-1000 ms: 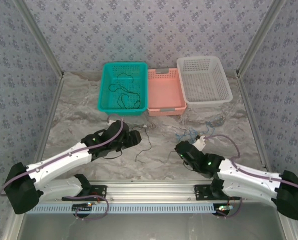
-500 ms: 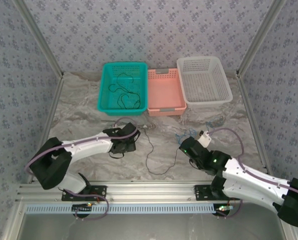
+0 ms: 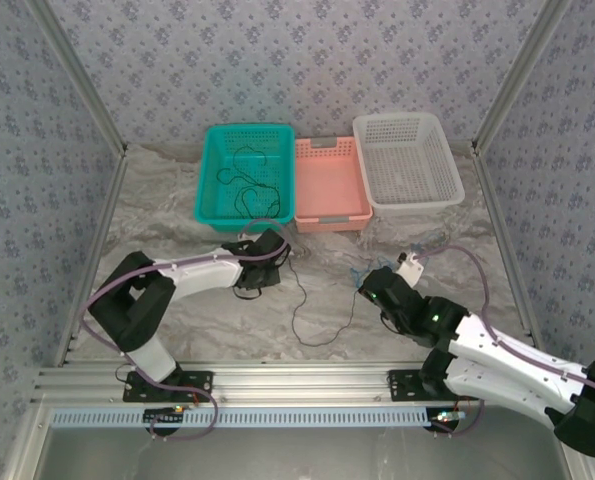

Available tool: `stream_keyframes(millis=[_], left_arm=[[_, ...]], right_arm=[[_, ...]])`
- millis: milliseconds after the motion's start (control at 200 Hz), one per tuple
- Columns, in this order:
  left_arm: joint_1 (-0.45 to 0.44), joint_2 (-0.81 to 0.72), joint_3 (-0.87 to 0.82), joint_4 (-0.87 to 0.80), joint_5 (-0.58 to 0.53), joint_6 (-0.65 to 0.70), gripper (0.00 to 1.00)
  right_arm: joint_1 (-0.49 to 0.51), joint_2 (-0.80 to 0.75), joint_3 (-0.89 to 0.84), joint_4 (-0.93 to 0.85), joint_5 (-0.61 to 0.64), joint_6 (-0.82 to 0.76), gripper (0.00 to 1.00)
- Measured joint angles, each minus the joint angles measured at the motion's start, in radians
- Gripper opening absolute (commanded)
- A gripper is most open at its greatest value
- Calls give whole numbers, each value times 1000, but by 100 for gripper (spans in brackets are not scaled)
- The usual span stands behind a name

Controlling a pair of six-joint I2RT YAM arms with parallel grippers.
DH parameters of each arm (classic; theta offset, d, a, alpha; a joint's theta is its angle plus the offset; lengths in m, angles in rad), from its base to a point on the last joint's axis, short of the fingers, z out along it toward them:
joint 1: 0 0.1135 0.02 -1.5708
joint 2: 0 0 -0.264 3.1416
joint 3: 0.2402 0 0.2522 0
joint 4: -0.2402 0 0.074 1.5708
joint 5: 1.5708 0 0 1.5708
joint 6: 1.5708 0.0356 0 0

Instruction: Untangle the cables

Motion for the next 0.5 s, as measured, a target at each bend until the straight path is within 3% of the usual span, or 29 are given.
stream_keyframes(millis=[170, 235, 285, 500], left_arm=[[3, 16, 0, -2, -4, 0, 26], [3, 16, 0, -5, -9, -1, 16], [3, 16, -2, -11, -22, -6, 0], [3, -26, -6, -72, -94, 8, 0]], right_arm=[[-13, -14, 10, -11, -1, -16, 0], [-14, -16, 11, -12, -1, -20, 0], [-14, -16, 11, -13, -1, -26, 0], [-26, -39, 12, -24, -2, -51, 0]])
